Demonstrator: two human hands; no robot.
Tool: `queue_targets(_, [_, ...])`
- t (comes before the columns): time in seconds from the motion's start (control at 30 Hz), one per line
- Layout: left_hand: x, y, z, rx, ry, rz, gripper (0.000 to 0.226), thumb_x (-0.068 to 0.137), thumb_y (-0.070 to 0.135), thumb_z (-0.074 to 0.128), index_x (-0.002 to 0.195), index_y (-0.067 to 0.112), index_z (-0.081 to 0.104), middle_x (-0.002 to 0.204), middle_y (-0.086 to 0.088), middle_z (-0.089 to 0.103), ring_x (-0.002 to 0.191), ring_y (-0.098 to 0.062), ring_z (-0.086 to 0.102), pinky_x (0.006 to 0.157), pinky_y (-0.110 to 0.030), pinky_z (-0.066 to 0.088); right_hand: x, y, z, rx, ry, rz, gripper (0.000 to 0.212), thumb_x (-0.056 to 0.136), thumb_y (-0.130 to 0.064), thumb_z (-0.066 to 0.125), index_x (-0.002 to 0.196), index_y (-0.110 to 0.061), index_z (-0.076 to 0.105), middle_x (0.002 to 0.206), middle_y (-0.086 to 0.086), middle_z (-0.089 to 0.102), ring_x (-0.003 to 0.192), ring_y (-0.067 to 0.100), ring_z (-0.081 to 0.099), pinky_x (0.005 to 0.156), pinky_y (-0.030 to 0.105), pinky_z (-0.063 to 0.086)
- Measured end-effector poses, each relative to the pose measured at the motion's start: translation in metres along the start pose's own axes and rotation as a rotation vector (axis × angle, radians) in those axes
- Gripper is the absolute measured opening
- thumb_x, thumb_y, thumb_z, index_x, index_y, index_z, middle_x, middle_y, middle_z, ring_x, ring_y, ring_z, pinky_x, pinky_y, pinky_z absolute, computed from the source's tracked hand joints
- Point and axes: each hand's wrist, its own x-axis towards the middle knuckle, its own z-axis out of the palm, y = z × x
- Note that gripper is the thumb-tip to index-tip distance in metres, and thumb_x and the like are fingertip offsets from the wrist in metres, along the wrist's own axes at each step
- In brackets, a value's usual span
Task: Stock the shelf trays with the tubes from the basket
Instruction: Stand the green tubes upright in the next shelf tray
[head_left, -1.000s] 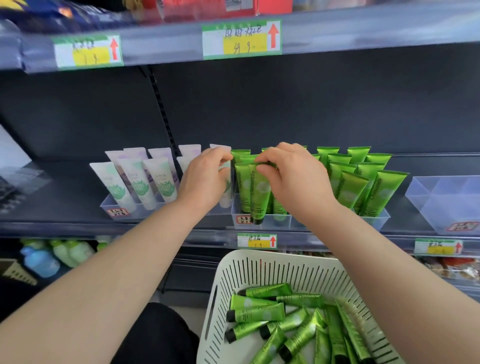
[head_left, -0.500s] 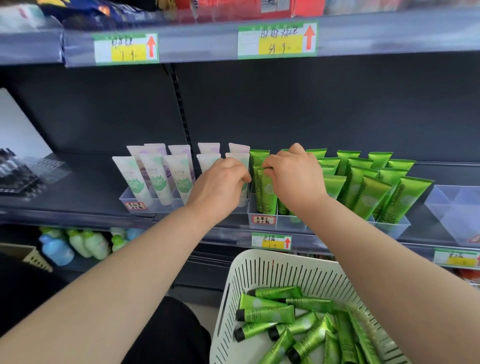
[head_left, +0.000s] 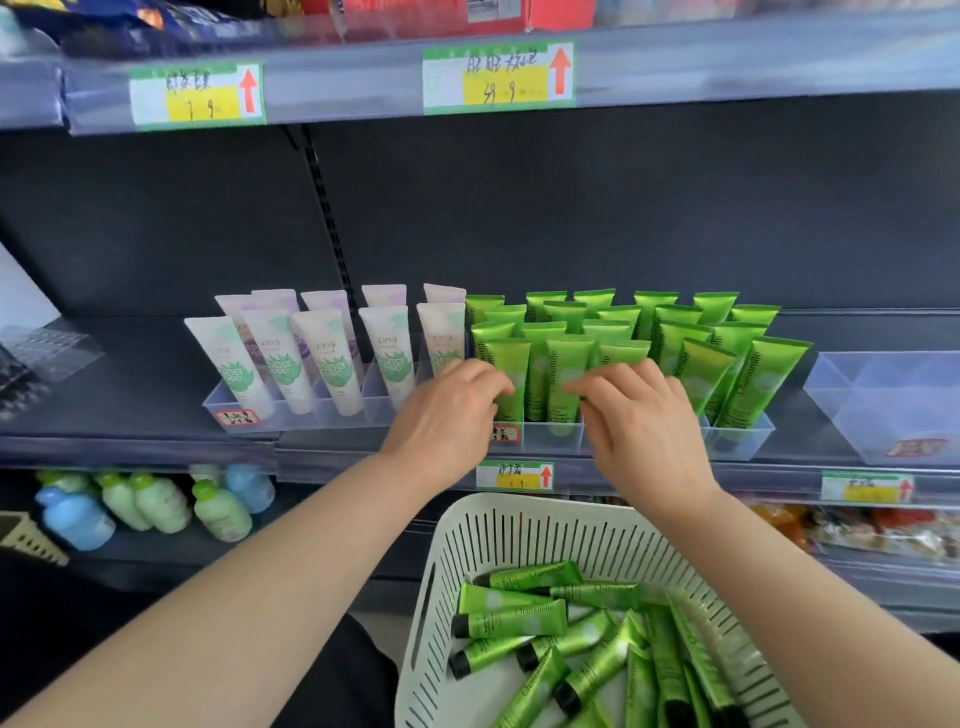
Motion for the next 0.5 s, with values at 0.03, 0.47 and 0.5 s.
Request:
queue_targets(0.03, [-0.002,0.005,0.007,0.014,-0.035,-0.005,0.031,0.095,0.012,0.053,0.125,0.019,0.058,0.127,0.004,0.056,0.119,-0.015,0.046,0.093,-0.036,0.047,-0.014,0.008,0.0,-0.031,-0.032,0.02,0.023,0.082,-0.006,0.066,0.102,-0.017,0.069,0.095,0.001,0.066,0.083,0.03,0.055,0.062,0.037,0.042])
queue_targets(0.47, [-0.017,0.057,0.064,0.323,-0.329,-0.151,0.079,0.092,0.062,0.041,0.152,0.034,-0.002,0.149,-0.014,0.019,0.133,-0.036,0.02,0.111,-0.046,0.025,-0.089,0.073,-0.006,-0.247,-0.388,0.297,0.06,0.092,-0.042,0.052,0.144,-0.015,0.036,0.145,0.004,0.04,0.134,0.022,0.036,0.1,0.04,0.036])
queue_targets(0.5, [-0.018,0.06,0.065,0.339,-0.34,-0.159,0.08,0.092,0.062,0.04,0.152,0.033,-0.004,0.15,-0.015,0.017,0.134,-0.037,0.019,0.112,-0.047,0.024,-0.089,0.072,-0.006,-0.25,-0.393,0.299,0.061,0.093,-0.043,0.05,0.145,-0.015,0.034,0.147,0.004,0.038,0.135,0.021,0.034,0.101,0.04,0.035])
